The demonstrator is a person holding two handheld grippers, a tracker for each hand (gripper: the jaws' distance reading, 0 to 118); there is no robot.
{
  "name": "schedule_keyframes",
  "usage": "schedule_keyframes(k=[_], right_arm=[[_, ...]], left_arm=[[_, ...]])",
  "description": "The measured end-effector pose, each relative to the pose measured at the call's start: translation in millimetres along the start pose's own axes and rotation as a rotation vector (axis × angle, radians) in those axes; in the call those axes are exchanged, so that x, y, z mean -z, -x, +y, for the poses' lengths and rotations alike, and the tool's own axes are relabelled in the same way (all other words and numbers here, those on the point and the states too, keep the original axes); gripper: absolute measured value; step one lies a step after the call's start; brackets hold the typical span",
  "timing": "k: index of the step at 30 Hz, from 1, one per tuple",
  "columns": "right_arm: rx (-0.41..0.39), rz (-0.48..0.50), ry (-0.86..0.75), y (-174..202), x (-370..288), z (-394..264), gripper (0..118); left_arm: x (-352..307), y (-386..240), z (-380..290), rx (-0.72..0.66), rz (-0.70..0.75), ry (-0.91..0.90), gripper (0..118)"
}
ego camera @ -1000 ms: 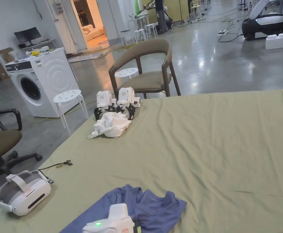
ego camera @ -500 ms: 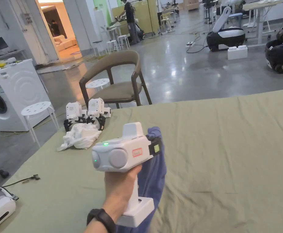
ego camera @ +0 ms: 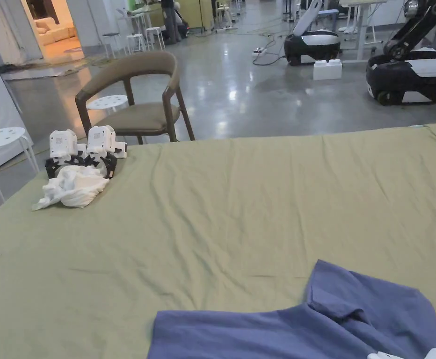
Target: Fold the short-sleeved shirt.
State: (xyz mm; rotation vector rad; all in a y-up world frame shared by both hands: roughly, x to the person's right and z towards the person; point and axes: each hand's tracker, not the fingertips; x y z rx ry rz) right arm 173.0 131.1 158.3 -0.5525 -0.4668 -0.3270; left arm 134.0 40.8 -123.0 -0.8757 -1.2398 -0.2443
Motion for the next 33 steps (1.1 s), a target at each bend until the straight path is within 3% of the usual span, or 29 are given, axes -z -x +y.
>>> schedule_keyframes(k=[1,5,11,16,21,24,27,29,32,33], right_arm=[[-0.003,0.005,0.002,1.0,0.2,-1.3,0],[-0.026,0.054,0.014,11.4,9.7,-2.6,0],[-0.093,0.193,-0.091,49.7,13.3,25.5,0],[-0.149,0.275,-0.205,80.6,6.6,56.5,0],[-0.187,0.309,-0.273,101.1,0.5,76.0,0],[-0.222,0.325,-0.298,107.5,-3.8,85.1,0],[-0.221,0.32,-0.322,110.8,-8.1,88.8,0],[-0.219,0.327,-0.327,111.3,-10.6,89.9,0],[-0.28,0.339,-0.338,115.3,-18.3,85.7,0],[-0.304,0.313,-0.351,117.8,-21.1,83.9,0]], left_arm=[[1.1,-1.2,-2.3,-0.011,0.003,0.013,11],[-44.9,11.5,-0.3,-0.054,-0.036,-0.102,75],[-212.9,29.6,4.4,0.054,0.194,-0.453,77],[-345.0,17.5,-31.8,0.117,0.56,-0.673,77],[-427.7,-6.1,-88.3,0.065,0.808,-0.782,76],[-456.8,-25.1,-120.0,0.044,0.915,-0.766,67],[-471.6,-38.4,-140.2,0.04,0.992,-0.76,32],[-477.7,-41.8,-149.8,0.009,0.998,-0.75,16],[-482.2,-44.4,-156.9,-0.052,1.021,-0.739,0],[-482.4,-45.0,-158.0,-0.067,1.028,-0.737,0]])
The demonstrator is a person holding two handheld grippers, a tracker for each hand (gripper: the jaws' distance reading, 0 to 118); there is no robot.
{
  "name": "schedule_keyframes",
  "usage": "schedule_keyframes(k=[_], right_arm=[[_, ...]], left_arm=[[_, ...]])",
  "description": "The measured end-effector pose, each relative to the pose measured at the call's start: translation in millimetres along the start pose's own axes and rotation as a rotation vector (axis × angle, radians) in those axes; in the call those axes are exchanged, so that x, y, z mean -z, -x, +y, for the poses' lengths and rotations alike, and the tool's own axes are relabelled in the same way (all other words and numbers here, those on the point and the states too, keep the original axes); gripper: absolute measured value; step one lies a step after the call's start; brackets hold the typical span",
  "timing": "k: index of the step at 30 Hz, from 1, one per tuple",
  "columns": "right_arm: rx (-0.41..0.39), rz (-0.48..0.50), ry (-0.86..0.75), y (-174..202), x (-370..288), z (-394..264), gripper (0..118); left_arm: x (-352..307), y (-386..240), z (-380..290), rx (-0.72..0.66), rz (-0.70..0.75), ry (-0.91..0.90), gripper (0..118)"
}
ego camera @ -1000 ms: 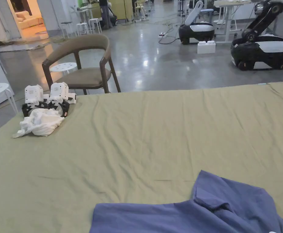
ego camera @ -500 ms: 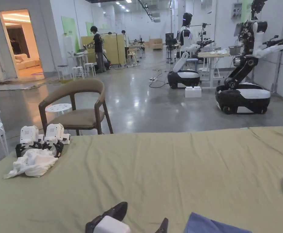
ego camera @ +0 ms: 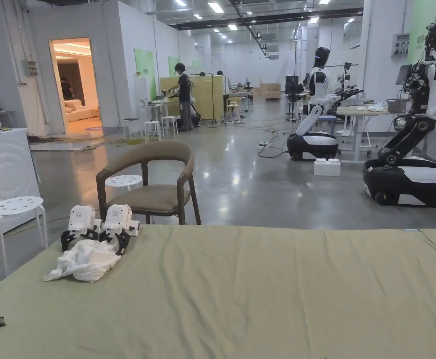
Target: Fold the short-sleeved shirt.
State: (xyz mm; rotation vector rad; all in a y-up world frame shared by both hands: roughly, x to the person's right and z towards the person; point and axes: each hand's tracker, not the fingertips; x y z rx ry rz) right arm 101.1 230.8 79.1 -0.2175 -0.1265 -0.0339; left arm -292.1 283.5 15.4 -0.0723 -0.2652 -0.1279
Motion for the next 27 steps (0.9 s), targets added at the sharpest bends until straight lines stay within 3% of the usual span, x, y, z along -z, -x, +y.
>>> schedule_keyframes(k=[4,16,22,27], right_arm=[[0.067,0.021,0.002,-1.5,0.4,0.6,0],[0.09,0.005,0.022,-6.7,8.0,-2.0,0],[0.104,-0.001,0.073,-9.7,14.8,-17.5,0],[0.13,-0.03,0.16,-20.8,24.0,-42.3,0]], left_arm=[[0.2,1.0,1.9,-0.008,0.002,-0.008,0],[29.1,1.2,-4.5,-0.041,-0.088,0.037,0],[85.8,9.9,-36.2,-0.111,-0.149,0.161,0],[171.1,10.7,-85.6,-0.177,-0.193,0.365,0]])
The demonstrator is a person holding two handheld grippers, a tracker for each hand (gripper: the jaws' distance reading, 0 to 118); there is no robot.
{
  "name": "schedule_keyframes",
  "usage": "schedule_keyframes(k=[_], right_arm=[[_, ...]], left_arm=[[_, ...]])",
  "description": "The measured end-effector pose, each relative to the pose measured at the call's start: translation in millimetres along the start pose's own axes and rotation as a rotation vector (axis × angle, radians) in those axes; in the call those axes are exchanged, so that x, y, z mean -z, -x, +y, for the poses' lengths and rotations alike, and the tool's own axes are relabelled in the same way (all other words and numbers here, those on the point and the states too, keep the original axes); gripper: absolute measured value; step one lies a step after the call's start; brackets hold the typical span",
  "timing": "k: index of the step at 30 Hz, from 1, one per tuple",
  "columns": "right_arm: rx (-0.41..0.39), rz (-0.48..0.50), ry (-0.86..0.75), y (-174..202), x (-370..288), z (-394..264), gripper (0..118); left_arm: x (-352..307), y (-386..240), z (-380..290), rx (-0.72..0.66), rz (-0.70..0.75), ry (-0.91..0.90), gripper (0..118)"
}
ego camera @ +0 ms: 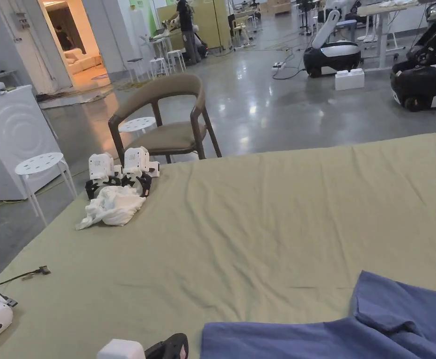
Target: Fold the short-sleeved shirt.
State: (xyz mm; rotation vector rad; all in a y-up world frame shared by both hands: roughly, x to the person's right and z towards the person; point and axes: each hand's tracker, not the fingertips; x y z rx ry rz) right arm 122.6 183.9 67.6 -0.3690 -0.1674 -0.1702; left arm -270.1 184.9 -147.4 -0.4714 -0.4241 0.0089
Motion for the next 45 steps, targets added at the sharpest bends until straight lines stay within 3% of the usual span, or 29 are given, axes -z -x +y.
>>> schedule_keyframes(k=[1,5,9,14,16,17,21,24,28,29,31,32,36,41,42,44,45], right_arm=[[0.012,-0.015,0.025,-3.4,3.3,-3.8,0],[0.071,-0.041,0.085,-19.5,12.8,-16.5,0],[0.102,-0.083,0.123,-33.6,15.8,-24.7,0],[0.135,-0.133,0.166,-49.9,15.3,-34.7,0],[0.135,-0.148,0.188,-55.0,15.8,-38.7,0],[0.134,-0.153,0.198,-57.1,16.5,-41.1,0],[0.126,-0.155,0.234,-63.1,25.8,-46.3,0],[0.144,-0.113,0.23,-70.2,44.1,-36.7,0],[0.079,-0.044,0.209,-86.7,99.2,4.8,2],[0.044,-0.038,0.235,-92.7,121.5,18.3,19],[0.006,-0.035,0.243,-104.2,168.2,38.7,68],[0.018,-0.035,0.227,-113.6,193.8,45.4,76],[0.117,-0.052,0.426,-148.8,301.3,51.4,75],[0.137,-0.174,0.663,-173.7,388.9,19.8,74],[0.126,-0.219,0.709,-175.6,396.9,12.6,70],[0.108,-0.218,0.68,-170.3,391.7,5.4,53],[0.056,-0.216,0.638,-166.6,385.9,8.7,33]], left_arm=[[21.2,4.6,-1.9,-0.008,-0.013,0.03,3],[115.9,20.8,-8.7,-0.066,-0.01,0.174,58],[197.5,30.8,-23.0,-0.026,0.059,0.263,61],[252.8,43.2,-46.4,-0.153,0.133,0.405,59],[261.0,44.3,-53.6,-0.197,0.123,0.43,35],[264.1,42.7,-56.0,-0.174,0.12,0.421,22],[268.0,24.5,-58.8,-0.031,0.141,0.427,18],[275.0,17.6,-58.3,-0.032,0.142,0.458,3],[280.4,12.9,-58.0,0.043,0.15,0.497,2],[280.5,12.6,-57.4,0.062,0.145,0.501,2],[280.0,12.0,-56.6,0.052,0.145,0.502,2],[280.2,13.2,-56.3,0.043,0.142,0.504,2],[279.4,16.6,-54.8,0.01,0.134,0.504,2],[280.3,18.8,-53.5,-0.003,0.121,0.516,2],[280.9,20.5,-52.7,-0.008,0.12,0.516,2],[280.8,20.9,-52.6,-0.013,0.119,0.516,2],[280.7,20.8,-53.0,-0.016,0.118,0.515,2]])
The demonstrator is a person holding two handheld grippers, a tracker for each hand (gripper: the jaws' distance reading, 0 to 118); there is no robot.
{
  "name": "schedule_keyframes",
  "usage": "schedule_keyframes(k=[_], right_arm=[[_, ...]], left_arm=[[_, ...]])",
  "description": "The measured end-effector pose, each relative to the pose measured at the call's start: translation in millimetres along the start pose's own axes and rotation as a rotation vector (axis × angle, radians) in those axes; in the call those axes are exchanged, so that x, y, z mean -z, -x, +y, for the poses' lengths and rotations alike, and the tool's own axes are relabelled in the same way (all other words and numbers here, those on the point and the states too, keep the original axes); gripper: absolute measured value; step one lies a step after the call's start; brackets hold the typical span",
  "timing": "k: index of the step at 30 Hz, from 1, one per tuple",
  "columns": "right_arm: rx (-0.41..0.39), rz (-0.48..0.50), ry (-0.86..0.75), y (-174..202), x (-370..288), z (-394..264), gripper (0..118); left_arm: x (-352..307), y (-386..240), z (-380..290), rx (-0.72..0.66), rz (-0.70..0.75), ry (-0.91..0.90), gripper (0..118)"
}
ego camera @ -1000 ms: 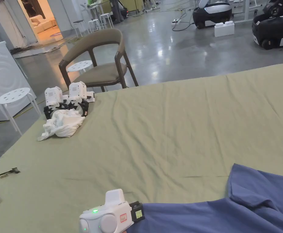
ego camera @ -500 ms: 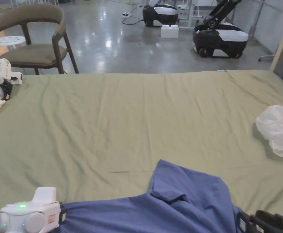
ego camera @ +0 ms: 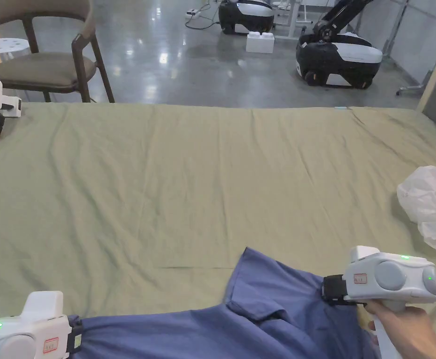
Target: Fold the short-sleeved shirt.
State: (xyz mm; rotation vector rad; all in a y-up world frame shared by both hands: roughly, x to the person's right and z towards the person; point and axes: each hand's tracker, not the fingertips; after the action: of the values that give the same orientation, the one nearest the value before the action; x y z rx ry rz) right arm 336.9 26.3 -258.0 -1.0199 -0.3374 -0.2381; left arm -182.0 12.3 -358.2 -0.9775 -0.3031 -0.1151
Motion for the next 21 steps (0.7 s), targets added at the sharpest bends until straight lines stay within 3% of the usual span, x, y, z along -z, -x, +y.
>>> schedule_keyframes(k=[1,5,6,8,11,16,21], right_arm=[[-0.021,0.012,-0.006,2.0,-4.1,-0.9,3],[-0.07,0.054,-0.027,4.3,-22.7,-18.3,3],[-0.064,0.053,-0.052,2.7,-34.3,-21.8,2],[-0.043,0.085,-0.17,-1.3,-73.8,-25.3,2],[-0.027,0.136,-0.312,-15.6,-139.8,-35.4,2],[-0.045,0.127,-0.529,-35.0,-246.3,-47.5,2],[0.003,0.127,-0.709,-30.8,-351.5,-36.6,2]], left_arm=[[0.2,0.7,0.2,-0.003,0.001,-0.002,2],[-10.5,2.8,-1.0,-0.033,-0.016,-0.031,2],[-26.2,8.3,-3.5,-0.022,-0.074,-0.118,0],[-69.6,10.4,-10.0,0.042,-0.102,-0.307,0],[-136.8,16.7,-7.7,0.106,-0.15,-0.366,0],[-258.5,26.8,1.9,0.114,-0.147,-0.572,0],[-346.5,42.4,37.3,0.054,-0.155,-0.727,0]])
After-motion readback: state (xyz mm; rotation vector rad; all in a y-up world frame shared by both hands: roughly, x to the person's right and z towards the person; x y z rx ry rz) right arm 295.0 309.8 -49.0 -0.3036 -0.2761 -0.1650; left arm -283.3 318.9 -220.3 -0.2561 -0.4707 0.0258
